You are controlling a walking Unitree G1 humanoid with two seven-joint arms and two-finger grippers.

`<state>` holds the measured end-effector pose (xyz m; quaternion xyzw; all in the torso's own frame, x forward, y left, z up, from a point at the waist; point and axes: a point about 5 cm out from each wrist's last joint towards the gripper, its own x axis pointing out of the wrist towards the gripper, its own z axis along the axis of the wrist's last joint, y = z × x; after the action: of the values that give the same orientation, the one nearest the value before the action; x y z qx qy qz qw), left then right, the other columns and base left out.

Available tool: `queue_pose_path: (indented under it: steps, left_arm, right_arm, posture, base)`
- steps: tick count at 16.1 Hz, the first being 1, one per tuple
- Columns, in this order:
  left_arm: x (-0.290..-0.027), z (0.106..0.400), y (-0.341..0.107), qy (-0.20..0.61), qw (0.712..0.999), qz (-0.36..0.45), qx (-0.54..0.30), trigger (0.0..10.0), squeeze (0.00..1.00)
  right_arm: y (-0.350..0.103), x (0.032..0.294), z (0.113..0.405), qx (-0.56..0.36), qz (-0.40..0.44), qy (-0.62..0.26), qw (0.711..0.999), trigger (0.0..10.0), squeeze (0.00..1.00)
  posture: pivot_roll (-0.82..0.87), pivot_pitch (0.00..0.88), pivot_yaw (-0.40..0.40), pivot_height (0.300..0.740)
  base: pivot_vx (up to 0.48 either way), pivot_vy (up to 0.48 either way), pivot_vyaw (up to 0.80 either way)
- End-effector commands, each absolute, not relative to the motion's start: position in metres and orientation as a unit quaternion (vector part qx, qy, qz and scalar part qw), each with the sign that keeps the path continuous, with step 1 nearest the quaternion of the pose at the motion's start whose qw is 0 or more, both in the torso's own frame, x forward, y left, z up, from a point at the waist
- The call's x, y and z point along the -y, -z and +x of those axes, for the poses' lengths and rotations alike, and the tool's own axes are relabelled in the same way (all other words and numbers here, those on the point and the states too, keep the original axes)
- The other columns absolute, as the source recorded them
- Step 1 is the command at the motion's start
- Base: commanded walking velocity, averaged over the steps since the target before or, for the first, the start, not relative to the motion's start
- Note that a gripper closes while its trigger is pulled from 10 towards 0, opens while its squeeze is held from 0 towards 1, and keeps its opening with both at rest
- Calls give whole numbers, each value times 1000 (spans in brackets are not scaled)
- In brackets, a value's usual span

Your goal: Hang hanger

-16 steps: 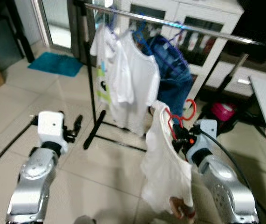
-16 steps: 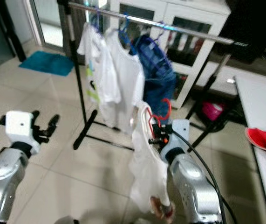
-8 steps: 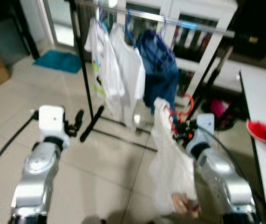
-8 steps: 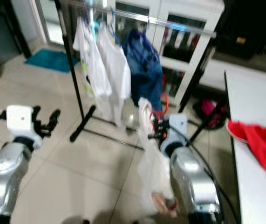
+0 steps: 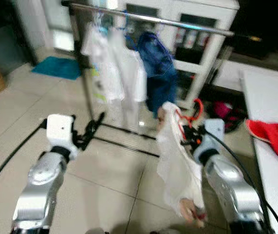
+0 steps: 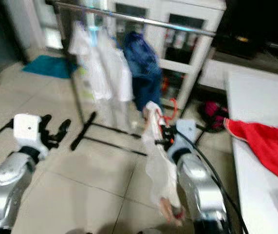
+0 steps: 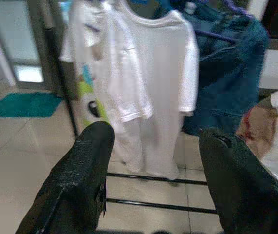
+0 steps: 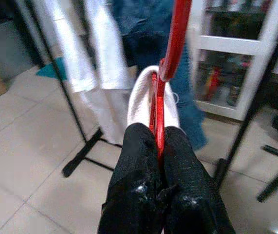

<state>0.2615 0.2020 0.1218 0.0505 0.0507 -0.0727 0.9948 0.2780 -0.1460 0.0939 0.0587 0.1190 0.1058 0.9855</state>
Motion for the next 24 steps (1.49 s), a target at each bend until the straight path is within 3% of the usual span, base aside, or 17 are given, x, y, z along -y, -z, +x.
queue_pose_path:
  steps: [1, 11, 18, 24]
  left_arm:
    - [-199, 259, -123, 79, 995, 51, -44, 10000, 63]
    - [-196, 259, -124, 112, 990, 75, -47, 10000, 71]
    - [-195, 267, -129, 147, 984, 85, -50, 10000, 75]
    - [-189, 272, -129, 166, 982, 75, -49, 10000, 75]
  right_arm:
    - [-100, 151, 283, -102, 50, -97, 989, 10000, 0]
    - [-105, 153, 289, -81, 64, -83, 991, 10000, 0]
    - [-102, 162, 285, -81, 64, -40, 994, 10000, 0]
    - [-102, 173, 279, -75, 59, -18, 995, 10000, 0]
  posture:
    - [10, 30, -58, 740]
    - [15, 29, -41, 740]
    - [16, 25, 24, 740]
    - [-7, 22, 42, 740]
  base:
    - [259, 0, 0]
    - [295, 0, 0]
    - [311, 0, 0]
    - [366, 0, -571]
